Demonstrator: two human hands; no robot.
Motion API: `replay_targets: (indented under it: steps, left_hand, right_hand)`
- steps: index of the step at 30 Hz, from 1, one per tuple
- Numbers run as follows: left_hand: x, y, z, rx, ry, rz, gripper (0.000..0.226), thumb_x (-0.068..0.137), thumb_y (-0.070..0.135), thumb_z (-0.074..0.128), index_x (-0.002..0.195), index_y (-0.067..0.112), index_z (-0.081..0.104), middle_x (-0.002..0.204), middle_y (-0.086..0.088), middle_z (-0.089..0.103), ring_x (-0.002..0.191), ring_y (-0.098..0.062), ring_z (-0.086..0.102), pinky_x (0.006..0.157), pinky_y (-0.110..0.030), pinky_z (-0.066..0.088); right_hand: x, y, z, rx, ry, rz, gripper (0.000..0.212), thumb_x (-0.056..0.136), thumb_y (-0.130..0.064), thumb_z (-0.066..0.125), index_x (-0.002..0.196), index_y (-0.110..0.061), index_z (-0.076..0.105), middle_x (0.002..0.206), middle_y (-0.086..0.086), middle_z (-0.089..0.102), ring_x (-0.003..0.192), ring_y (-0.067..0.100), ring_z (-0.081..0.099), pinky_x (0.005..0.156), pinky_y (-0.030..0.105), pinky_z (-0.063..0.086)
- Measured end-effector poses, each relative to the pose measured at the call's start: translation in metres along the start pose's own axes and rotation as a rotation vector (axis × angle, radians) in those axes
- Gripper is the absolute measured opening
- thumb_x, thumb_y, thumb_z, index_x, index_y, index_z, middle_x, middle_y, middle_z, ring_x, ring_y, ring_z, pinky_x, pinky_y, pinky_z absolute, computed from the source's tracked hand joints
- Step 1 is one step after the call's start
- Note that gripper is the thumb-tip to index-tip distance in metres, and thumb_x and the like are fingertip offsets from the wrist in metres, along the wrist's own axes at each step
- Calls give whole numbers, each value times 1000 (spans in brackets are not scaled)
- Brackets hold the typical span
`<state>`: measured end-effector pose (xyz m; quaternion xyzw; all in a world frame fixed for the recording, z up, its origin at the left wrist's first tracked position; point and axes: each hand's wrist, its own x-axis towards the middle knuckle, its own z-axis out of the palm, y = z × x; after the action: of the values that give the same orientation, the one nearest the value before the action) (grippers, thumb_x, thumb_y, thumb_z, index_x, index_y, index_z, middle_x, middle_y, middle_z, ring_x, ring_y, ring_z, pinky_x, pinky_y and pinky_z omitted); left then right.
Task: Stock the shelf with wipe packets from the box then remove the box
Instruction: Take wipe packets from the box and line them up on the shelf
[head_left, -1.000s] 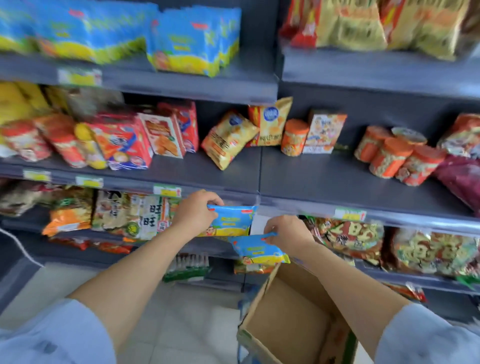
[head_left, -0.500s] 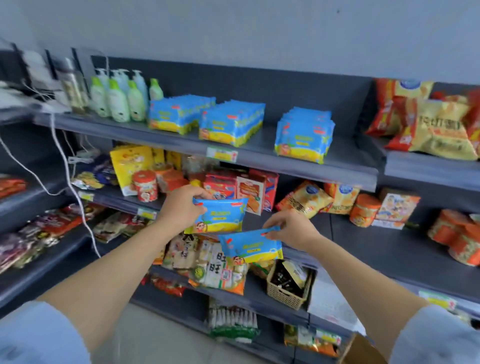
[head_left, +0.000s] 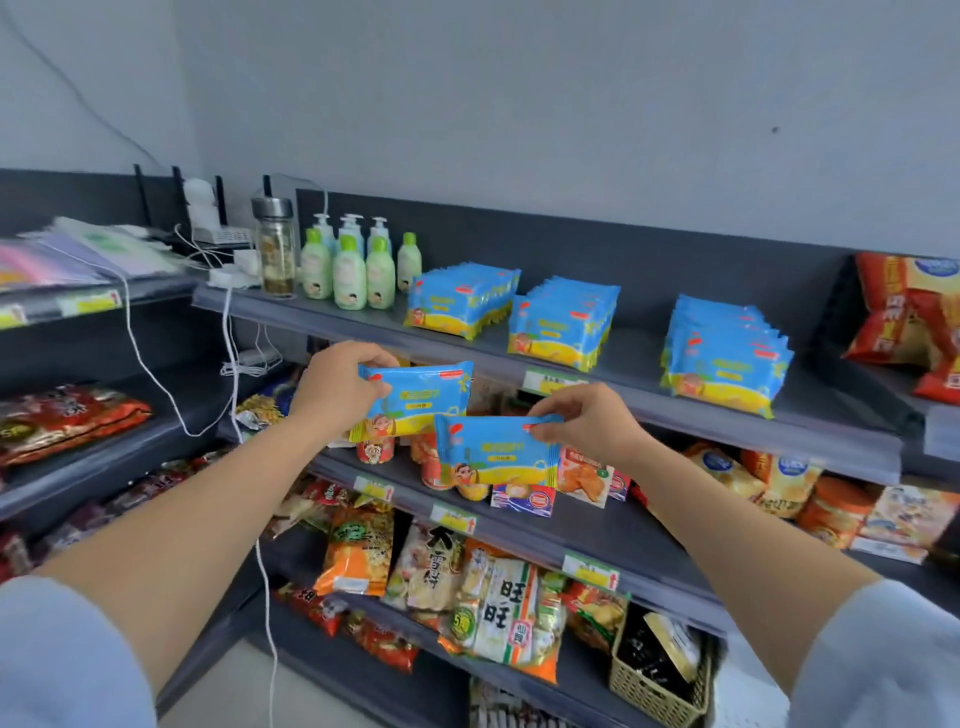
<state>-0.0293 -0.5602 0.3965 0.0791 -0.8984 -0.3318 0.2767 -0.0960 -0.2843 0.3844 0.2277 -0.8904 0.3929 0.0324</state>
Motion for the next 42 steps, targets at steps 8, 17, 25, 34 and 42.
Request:
replay_targets:
  steps: [8, 17, 25, 34, 42]
  left_hand:
    - [67, -12, -8, -21, 67, 17, 20, 86, 8, 69, 102, 18, 69, 109, 5, 61, 100, -9, 50, 82, -28, 42]
    - [157, -3, 14, -78, 81, 79, 20, 85, 5, 69, 97, 20, 68, 104, 8, 59, 100, -11, 52, 86, -33, 49]
    - [220, -9, 44, -104, 22, 92, 22, 86, 3, 66, 94, 22, 68, 110, 3, 62, 99, -13, 55, 75, -29, 51]
    - [273, -32, 70, -160, -123, 113, 23, 85, 0, 67, 91, 22, 67, 113, -1, 61, 100, -18, 58, 79, -33, 50]
    - [306, -56, 81, -181, -210, 161, 22, 81, -5, 69, 97, 11, 70, 115, -3, 63, 111, -20, 54, 92, -33, 45]
  right_hand:
    - [61, -22, 7, 17, 43, -92, 14, 76, -18, 80, 87, -19, 72, 75, -12, 61, 68, 7, 55, 64, 21, 47]
    - [145, -24, 2, 38, 56, -138, 19, 77, -19, 79, 94, -14, 75, 79, -15, 63, 64, -1, 50, 64, 17, 40]
    - [190, -22, 8, 27, 55, -143, 20, 77, -20, 80, 95, -13, 74, 85, -12, 65, 60, -7, 53, 53, 5, 38]
    - [221, -36, 17, 6, 113, -89, 17, 78, -19, 79, 93, -16, 73, 72, -19, 59, 64, -3, 53, 61, 10, 40]
    - [244, -41, 30, -20, 205, -11, 17, 78, -22, 79, 94, -21, 73, 78, -15, 61, 69, 2, 54, 67, 19, 44]
